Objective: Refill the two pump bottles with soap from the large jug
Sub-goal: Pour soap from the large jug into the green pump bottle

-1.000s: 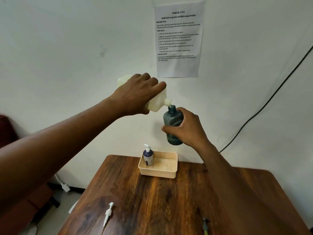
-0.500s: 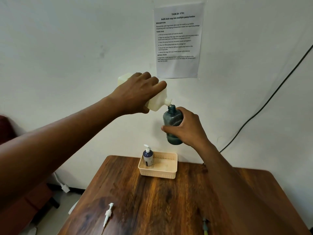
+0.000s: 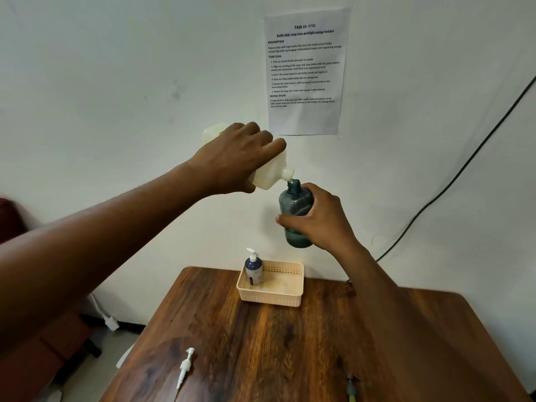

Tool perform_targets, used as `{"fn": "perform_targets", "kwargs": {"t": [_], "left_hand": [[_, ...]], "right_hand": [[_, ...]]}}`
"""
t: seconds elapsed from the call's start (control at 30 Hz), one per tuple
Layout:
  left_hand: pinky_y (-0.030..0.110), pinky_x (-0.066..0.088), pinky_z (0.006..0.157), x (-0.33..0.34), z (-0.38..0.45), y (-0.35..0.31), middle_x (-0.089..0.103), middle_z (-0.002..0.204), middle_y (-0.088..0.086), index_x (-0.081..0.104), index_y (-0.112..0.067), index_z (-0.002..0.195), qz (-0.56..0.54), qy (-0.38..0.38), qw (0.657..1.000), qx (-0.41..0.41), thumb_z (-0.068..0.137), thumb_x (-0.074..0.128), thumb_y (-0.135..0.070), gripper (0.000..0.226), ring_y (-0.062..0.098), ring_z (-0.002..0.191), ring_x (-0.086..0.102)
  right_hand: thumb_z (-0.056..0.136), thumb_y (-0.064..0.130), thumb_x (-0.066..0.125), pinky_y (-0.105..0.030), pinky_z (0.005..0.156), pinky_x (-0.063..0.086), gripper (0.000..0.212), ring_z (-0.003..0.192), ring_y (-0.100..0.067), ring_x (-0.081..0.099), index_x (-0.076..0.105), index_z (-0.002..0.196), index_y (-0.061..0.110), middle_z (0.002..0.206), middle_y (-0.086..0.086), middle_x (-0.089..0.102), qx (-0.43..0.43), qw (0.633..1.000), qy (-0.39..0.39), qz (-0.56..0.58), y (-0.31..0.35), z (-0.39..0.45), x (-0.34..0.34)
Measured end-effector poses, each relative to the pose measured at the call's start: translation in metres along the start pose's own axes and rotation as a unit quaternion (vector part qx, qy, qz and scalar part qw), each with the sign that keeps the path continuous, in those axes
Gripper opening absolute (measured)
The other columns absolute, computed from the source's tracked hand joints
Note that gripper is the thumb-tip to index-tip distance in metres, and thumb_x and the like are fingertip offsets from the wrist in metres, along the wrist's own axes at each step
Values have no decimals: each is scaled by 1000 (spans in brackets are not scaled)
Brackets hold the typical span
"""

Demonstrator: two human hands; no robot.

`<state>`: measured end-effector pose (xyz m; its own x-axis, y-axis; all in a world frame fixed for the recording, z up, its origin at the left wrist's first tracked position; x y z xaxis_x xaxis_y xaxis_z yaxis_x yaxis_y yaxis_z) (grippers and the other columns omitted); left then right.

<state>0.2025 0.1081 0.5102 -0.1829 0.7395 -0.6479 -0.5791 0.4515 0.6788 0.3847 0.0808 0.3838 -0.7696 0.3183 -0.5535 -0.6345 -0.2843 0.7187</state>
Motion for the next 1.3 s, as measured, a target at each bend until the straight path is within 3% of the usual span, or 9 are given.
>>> {"fn": "perform_targets", "kwargs": {"t": [0.37,0.53,0.87,1.07,1.3], "left_hand": [[45,51,80,-3,1,2,63,118,8,33,-19,125,4,-11,1000,10,67,86,-34,80,33,98,58],[45,50,78,-6,2,-1,64,116,8,31,-19,123,-6,-24,999,22,66,87,-32,81,33,96,58],[46,51,80,-8,4,3,64,119,8,41,-16,128,-16,-20,1000,9,69,85,-33,75,34,99,58],[47,50,81,-9,4,7,64,119,9,32,-19,126,-8,-23,1000,19,68,86,-33,80,34,99,58],[48,51,83,-8,4,10,63,118,9,39,-17,127,3,-24,999,29,69,85,-31,75,34,100,59]], "right_hand": [[68,59,82,-19,80,45,70,98,-10,58,50,126,34,123,11,60,-1,1000,-2,0,1,-1,-1],[70,59,81,-19,81,43,67,97,-9,56,48,124,36,114,17,53,-1,1000,-3,-4,4,-1,0],[67,59,82,-15,75,43,65,95,-8,58,49,119,38,110,18,55,-8,1000,-7,5,11,3,-3],[67,57,82,-12,71,41,64,94,-9,57,47,118,38,110,17,54,-10,1000,-9,4,13,5,-3],[68,55,83,-19,77,46,69,97,-11,58,51,125,32,114,14,57,-10,1000,-7,-3,12,6,-1]]}}
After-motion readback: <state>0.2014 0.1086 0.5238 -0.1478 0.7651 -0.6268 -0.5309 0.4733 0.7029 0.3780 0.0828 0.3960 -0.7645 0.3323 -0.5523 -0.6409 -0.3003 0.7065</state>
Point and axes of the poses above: each hand's wrist, its own z-axis towards the middle knuckle, its own x-axis out of the palm, y = z × x, the point moved 3 cm from there along z, towards the middle knuckle
